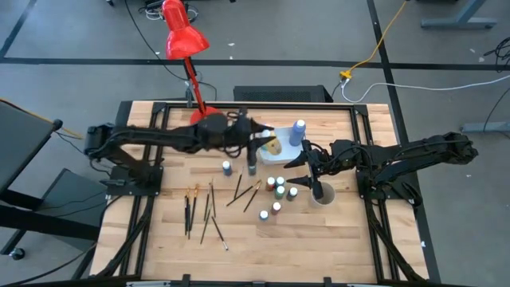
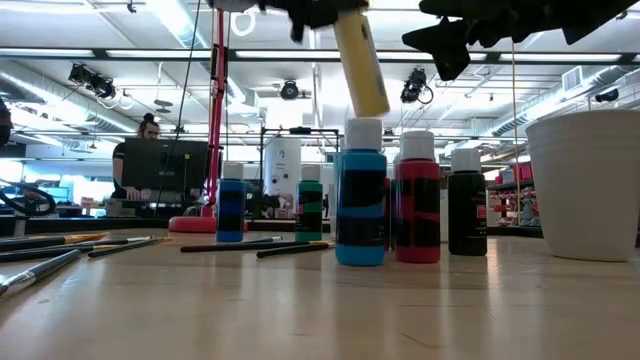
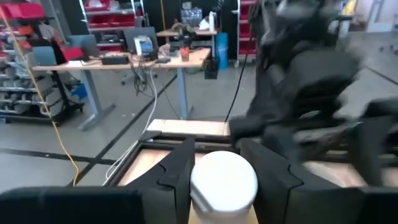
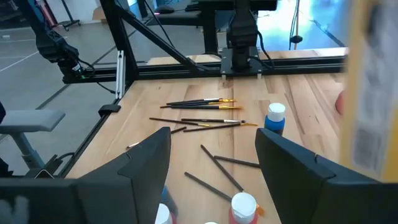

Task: Pick & Place Paint Supplies
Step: Put the yellow matte acrylic craft paint into the white bin, then put the black matte acrylic craft paint into the white bin

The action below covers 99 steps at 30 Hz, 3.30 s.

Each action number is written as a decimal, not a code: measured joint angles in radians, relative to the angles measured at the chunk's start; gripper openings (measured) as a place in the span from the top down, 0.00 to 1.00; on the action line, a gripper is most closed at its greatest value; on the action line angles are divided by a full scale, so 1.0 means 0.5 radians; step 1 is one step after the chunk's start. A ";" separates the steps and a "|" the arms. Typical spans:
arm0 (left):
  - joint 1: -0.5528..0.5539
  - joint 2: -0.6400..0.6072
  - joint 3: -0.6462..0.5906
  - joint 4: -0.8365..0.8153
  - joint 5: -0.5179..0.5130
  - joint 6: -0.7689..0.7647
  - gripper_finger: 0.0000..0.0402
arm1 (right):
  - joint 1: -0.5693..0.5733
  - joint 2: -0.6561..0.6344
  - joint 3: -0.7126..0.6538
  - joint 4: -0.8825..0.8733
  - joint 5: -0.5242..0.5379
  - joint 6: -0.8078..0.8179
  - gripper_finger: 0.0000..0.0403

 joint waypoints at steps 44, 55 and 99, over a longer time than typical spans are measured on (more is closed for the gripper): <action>0.409 0.906 0.269 0.154 -0.050 0.144 0.65 | 0.000 0.000 0.000 -0.081 0.000 -0.100 0.41; 0.402 0.859 0.262 0.121 -0.096 0.234 0.50 | 0.000 0.000 0.000 -0.080 0.000 -0.099 0.41; 0.110 -0.991 -0.797 -0.444 -0.104 -0.079 0.56 | 0.229 0.697 0.400 -1.169 0.346 -0.046 0.41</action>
